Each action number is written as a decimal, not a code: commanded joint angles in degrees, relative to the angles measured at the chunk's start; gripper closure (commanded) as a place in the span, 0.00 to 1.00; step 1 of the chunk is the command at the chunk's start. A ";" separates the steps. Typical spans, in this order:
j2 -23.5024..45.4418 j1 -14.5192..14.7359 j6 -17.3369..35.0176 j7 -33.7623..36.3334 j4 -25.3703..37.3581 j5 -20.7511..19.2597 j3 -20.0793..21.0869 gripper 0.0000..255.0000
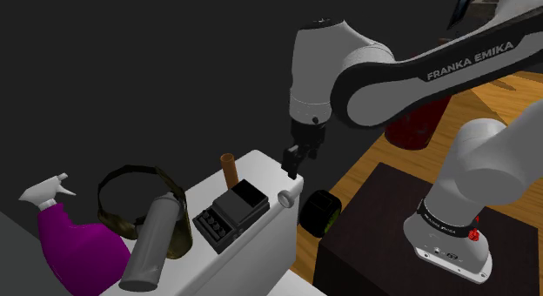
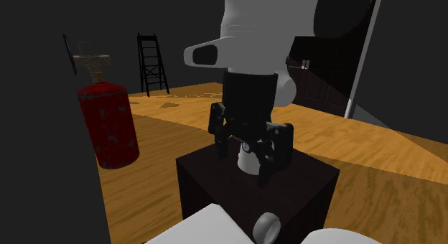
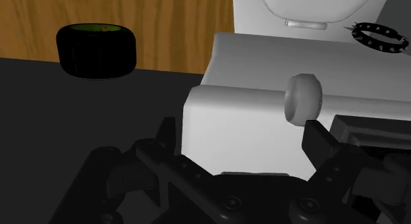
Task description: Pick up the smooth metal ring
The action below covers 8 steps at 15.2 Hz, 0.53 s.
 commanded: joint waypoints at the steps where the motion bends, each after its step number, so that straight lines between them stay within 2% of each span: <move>1: 2.44 0.13 2.92 2.86 0.32 0.28 2.62 0.00; 5: 9.52 -0.91 8.58 9.59 2.98 -1.49 8.59 0.00; 8: 10.97 -1.21 11.24 10.12 1.67 -1.91 9.37 0.00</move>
